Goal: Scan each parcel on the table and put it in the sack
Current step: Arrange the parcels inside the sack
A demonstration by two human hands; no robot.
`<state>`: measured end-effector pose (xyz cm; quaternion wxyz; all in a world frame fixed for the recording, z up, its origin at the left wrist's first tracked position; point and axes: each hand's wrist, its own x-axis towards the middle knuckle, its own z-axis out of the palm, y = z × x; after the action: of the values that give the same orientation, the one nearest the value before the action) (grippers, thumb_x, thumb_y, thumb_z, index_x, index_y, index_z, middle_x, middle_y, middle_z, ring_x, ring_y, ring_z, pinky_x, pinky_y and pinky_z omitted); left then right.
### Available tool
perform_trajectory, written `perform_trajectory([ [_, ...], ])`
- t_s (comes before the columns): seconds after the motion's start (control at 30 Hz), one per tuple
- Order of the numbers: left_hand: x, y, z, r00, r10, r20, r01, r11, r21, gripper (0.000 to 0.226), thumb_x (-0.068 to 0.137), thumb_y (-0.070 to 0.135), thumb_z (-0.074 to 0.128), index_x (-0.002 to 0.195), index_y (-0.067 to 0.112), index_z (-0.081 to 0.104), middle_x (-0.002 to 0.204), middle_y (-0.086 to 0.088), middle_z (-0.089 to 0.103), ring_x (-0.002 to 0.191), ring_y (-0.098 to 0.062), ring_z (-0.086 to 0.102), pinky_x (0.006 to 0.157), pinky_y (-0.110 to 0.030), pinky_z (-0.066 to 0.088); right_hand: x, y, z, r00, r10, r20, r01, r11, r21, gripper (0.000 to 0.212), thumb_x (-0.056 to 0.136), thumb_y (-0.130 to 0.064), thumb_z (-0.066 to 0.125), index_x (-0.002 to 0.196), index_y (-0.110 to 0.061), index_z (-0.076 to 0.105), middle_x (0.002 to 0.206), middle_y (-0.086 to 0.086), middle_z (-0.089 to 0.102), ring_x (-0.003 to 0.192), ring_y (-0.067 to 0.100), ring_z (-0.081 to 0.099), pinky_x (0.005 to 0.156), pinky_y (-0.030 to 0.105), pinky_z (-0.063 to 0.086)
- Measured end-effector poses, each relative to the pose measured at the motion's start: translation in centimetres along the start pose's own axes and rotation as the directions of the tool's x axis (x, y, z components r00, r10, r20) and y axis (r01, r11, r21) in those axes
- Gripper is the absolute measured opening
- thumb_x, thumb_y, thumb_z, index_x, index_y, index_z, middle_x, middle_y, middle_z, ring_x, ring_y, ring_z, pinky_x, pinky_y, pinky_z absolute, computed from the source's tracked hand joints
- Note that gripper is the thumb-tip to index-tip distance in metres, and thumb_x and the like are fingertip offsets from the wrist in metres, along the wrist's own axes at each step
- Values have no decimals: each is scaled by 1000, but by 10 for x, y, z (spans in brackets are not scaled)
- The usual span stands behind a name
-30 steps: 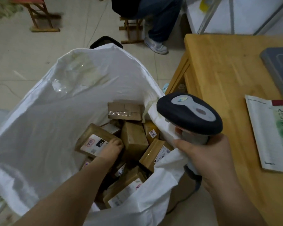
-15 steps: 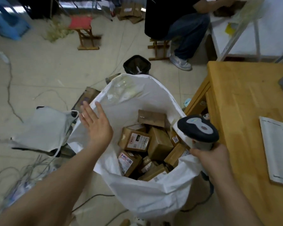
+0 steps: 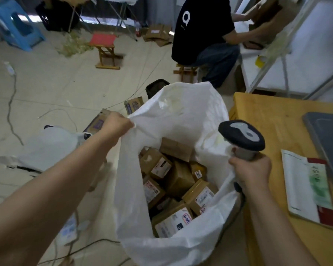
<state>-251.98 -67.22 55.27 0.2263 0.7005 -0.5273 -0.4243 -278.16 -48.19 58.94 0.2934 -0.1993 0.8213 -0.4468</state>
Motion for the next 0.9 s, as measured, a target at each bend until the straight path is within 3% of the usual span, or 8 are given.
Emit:
perform_trajectory([
  [0.13,-9,11,-22,998,47,-35,-41,987,154,16,71,13,64,63,3,56,60,-10,47,59,-24,44,57,-30,33,5,-8,-9,999,-38,-18,39,998,49,24,75,3,71,91,-11,61,72,-9,54,67,4,51,64,21,40],
  [0.27,-11,-31,-4,998,19,58,-44,886,463,21,86,9,58,68,-2,54,70,-19,55,69,-30,54,62,-41,45,8,24,2,993,99,65,-90,987,-134,28,77,1,71,104,0,63,79,2,55,86,24,58,74,27,42],
  [0.37,-6,-27,5,997,75,10,-71,878,473,27,90,8,55,64,1,50,65,-16,52,65,-30,51,58,-35,39,13,22,-4,994,100,53,-90,982,-167,21,78,2,69,97,-3,62,73,-1,53,83,24,58,72,28,41],
  [0.5,9,-1,-6,990,136,-44,-108,913,394,16,83,10,58,72,0,62,72,-19,57,68,-29,54,63,-36,40,21,3,-14,1000,-17,-9,16,994,-105,19,74,3,70,85,-9,60,71,-2,56,73,19,55,68,28,40],
  [0.73,-7,-43,18,988,152,-22,-123,869,479,25,94,12,50,71,3,51,70,-13,51,83,-36,56,58,-33,32,16,38,-11,993,120,10,-116,975,-190,33,76,-1,73,106,3,61,91,10,59,87,26,56,79,39,48],
  [0.8,-19,-39,30,986,159,-54,-109,852,512,22,95,17,50,104,-1,55,103,-23,57,104,-42,53,73,-39,42,14,42,-16,991,136,-8,-136,979,-150,39,76,-2,74,113,1,60,103,13,62,94,28,57,82,38,47],
  [0.83,-30,-35,38,987,147,-71,-83,827,557,38,94,21,53,125,1,46,124,-26,48,117,-43,45,90,-45,42,12,43,-18,989,145,-14,-145,981,-129,42,77,-2,73,116,1,58,110,14,62,99,30,58,82,36,46],
  [0.9,-58,-22,57,981,186,-56,-111,775,622,66,91,25,59,145,8,25,148,-26,23,136,-42,24,112,-51,24,7,44,-25,989,147,-28,-149,984,-99,46,77,-2,73,120,1,56,119,17,61,108,34,58,83,34,45],
])
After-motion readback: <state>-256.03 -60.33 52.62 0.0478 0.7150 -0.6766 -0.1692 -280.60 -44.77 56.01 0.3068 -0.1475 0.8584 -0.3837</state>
